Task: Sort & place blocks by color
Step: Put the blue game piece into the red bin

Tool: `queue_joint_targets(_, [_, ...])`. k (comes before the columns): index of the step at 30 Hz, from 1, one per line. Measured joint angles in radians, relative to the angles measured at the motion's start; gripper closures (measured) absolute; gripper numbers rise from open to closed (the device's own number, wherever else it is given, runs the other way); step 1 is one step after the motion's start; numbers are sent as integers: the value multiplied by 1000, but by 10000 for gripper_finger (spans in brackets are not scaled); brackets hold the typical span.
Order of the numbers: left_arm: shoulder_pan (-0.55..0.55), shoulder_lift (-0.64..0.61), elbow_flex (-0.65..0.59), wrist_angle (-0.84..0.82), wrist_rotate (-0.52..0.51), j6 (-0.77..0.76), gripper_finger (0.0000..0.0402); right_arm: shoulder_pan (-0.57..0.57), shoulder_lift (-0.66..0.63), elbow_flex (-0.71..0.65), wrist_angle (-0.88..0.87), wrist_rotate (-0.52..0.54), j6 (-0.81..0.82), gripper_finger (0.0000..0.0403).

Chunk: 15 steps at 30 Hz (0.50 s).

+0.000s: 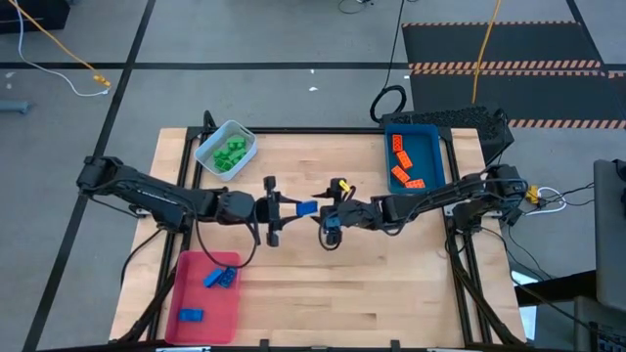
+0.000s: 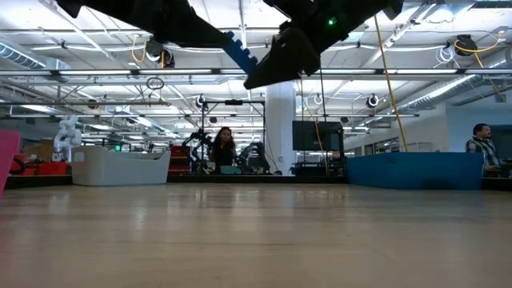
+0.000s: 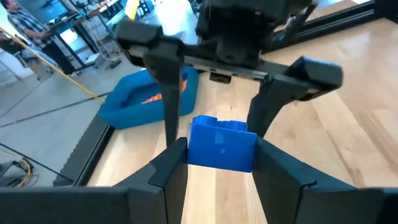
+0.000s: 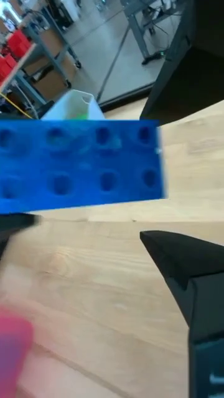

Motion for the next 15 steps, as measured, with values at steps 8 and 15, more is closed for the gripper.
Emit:
queue_joint_targets(8, [-61, -69, 0, -91, 10, -57, 239, -2, 0, -93, 12, 139, 10, 141])
queue_joint_targets(15, [-170, -154, 0, -267, 13, -205, 237, -6, 0, -213, 115, 159, 28, 150])
